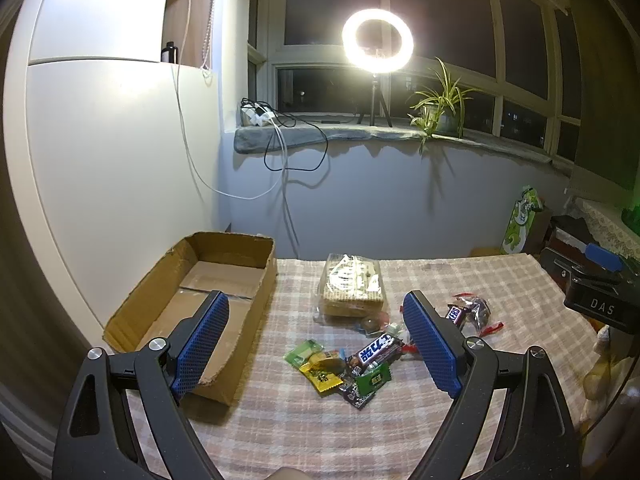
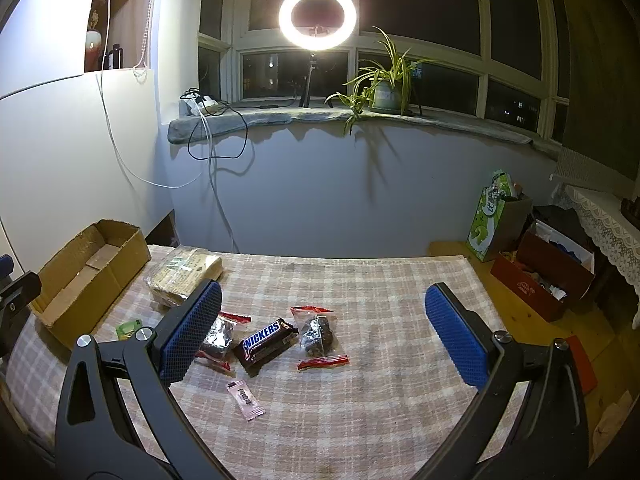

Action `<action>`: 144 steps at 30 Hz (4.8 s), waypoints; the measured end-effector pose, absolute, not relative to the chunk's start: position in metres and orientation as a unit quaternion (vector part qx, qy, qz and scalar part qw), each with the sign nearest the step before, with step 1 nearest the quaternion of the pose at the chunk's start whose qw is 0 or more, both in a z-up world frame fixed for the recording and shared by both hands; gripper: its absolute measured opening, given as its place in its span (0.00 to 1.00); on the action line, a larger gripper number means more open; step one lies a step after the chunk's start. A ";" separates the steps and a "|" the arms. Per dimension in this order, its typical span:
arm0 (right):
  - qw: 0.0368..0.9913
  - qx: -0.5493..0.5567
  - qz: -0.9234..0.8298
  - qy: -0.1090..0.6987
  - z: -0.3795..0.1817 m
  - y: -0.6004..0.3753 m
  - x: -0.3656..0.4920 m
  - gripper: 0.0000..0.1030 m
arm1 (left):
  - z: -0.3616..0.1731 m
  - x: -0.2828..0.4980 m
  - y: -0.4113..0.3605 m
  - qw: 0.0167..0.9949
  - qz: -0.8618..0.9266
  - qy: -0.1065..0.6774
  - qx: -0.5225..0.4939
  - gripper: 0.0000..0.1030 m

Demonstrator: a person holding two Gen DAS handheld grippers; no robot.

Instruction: Organize snacks

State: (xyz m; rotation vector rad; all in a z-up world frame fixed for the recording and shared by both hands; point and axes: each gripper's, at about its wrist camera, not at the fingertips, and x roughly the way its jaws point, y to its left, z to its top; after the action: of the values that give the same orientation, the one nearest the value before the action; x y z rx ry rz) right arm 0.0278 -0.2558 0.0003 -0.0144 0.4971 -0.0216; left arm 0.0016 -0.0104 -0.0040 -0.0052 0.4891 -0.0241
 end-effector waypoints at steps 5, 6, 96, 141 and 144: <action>0.970 -0.007 -0.008 0.245 0.003 -0.255 0.026 1.00 | -0.004 0.002 -0.009 0.970 -0.012 0.242 -0.003 0.87; 0.970 -0.007 -0.008 0.244 0.003 -0.255 0.026 1.00 | -0.004 0.002 -0.009 0.970 -0.012 0.242 -0.003 0.87; 0.893 -0.034 0.197 0.404 -0.097 -0.231 0.040 0.72 | -0.090 0.047 -0.034 0.908 -0.161 0.387 0.022 0.38; 0.838 -0.077 0.254 0.477 -0.136 -0.211 0.074 0.21 | -0.131 0.071 -0.066 0.864 -0.228 0.441 0.085 0.21; 0.838 -0.075 0.254 0.477 -0.136 -0.212 0.073 0.21 | -0.131 0.069 -0.066 0.867 -0.223 0.438 0.083 0.21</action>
State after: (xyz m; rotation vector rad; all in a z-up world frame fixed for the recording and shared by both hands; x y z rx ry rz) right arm 0.0731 -0.2118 -0.1358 -0.1595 1.0090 0.5374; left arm 0.0685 -0.0664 -0.1314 0.1747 0.9160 -0.4667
